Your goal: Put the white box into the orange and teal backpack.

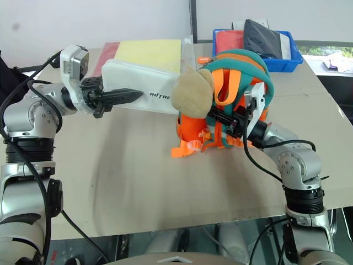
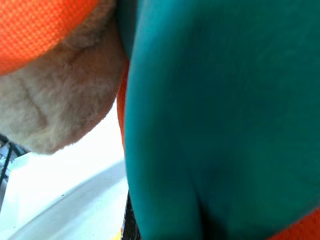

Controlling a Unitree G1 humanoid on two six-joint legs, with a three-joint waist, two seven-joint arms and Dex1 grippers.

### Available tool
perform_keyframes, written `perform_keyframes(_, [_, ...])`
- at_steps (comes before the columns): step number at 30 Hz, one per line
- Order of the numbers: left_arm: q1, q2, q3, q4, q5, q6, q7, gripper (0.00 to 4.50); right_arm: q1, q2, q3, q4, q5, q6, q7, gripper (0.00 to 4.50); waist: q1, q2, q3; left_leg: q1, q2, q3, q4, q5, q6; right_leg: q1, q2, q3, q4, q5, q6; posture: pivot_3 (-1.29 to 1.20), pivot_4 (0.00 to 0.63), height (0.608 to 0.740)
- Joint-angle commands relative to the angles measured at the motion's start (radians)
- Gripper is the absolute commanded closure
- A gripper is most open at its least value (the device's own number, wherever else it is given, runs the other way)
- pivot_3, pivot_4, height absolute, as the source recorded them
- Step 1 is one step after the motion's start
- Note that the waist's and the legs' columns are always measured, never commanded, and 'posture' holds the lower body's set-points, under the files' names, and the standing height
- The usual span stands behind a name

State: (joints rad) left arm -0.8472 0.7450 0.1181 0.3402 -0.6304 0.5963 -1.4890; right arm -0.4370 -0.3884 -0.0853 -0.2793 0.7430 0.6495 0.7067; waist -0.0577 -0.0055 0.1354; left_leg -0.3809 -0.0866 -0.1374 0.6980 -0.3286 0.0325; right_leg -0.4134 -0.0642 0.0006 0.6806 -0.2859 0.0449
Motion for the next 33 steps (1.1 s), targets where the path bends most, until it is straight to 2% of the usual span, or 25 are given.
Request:
perform_keyframes(1, [-0.083, -0.042, 0.061, -0.008, -0.109, -0.014, -0.095, 3.41, 0.006, -0.008, -0.029, 0.024, -0.038, -0.017, -0.055, 4.47, 0.003, 0.0, 0.0, 0.0, 0.0, -0.001, 0.0, 0.0, 0.0, 0.0, 0.0, -0.001, 0.0, 0.0, 0.0, 0.0, 0.15, 0.74])
perform_keyframes(5, [-0.102, -0.037, 0.109, 0.033, -0.15, 0.056, -0.114, 3.41, 0.017, -0.005, -0.018, 0.017, -0.048, -0.024, -0.058, 4.47, -0.002, 0.0, 0.0, 0.0, -0.001, -0.001, 0.002, 0.0, 0.0, 0.0, 0.0, -0.001, 0.0, 0.0, 0.0, 0.0, 0.15, 0.74])
perform_keyframes(8, [-0.054, -0.008, 0.046, 0.002, -0.134, 0.048, -0.124, 3.41, 0.022, -0.005, -0.015, 0.014, -0.052, -0.027, -0.058, 4.47, -0.007, 0.0, 0.0, 0.0, -0.001, -0.001, 0.002, 0.0, 0.0, 0.0, -0.001, -0.001, 0.001, 0.0, 0.0, 0.0, 0.15, 0.74])
perform_keyframes(12, [-0.016, -0.007, -0.053, -0.021, -0.068, -0.041, -0.125, 3.41, 0.017, -0.004, -0.014, 0.014, -0.053, -0.026, -0.059, 4.47, -0.009, 0.0, 0.0, 0.0, 0.0, -0.001, 0.002, 0.0, 0.0, 0.0, 0.0, -0.001, 0.002, 0.0, 0.0, 0.0, 0.15, 0.74])
perform_keyframes(19, [-0.058, -0.054, -0.072, 0.045, 0.053, -0.175, -0.096, 3.41, 0.013, 0.003, -0.015, 0.012, -0.055, -0.024, -0.063, 4.47, -0.001, 0.0, 0.0, 0.0, -0.001, -0.001, 0.002, 0.0, 0.0, 0.001, -0.001, -0.001, 0.001, 0.0, 0.0, 0.0, 0.15, 0.74])
perform_keyframes(21, [-0.06, -0.059, -0.09, 0.064, 0.132, -0.29, -0.061, 3.41, 0.016, 0.004, -0.018, 0.008, -0.051, -0.023, -0.067, 4.47, -0.002, 0.0, 0.0, 0.0, -0.001, -0.001, 0.002, 0.0, 0.0, 0.001, -0.001, -0.001, 0.001, 0.0, 0.0, 0.0, 0.15, 0.74])
perform_keyframes(29, [-0.141, -0.125, -0.033, 0.205, 0.228, -0.535, 0.086, 3.41, 0.017, 0.011, -0.019, 0.006, -0.043, -0.026, -0.077, 4.47, 0.015, 0.0, 0.0, 0.0, -0.002, -0.001, 0.003, 0.0, 0.0, 0.001, -0.001, -0.001, 0.001, 0.001, 0.001, 0.0, 0.15, 0.74])
perform_keyframes(33, [-0.126, -0.128, -0.05, 0.215, 0.251, -0.569, 0.055, 3.41, 0.019, 0.014, -0.017, 0.002, -0.042, -0.025, -0.081, 4.47, 0.012, 0.0, 0.0, 0.0, -0.002, -0.001, 0.003, 0.0, 0.0, 0.001, -0.001, -0.001, 0.002, 0.001, 0.001, 0.0, 0.15, 0.74])
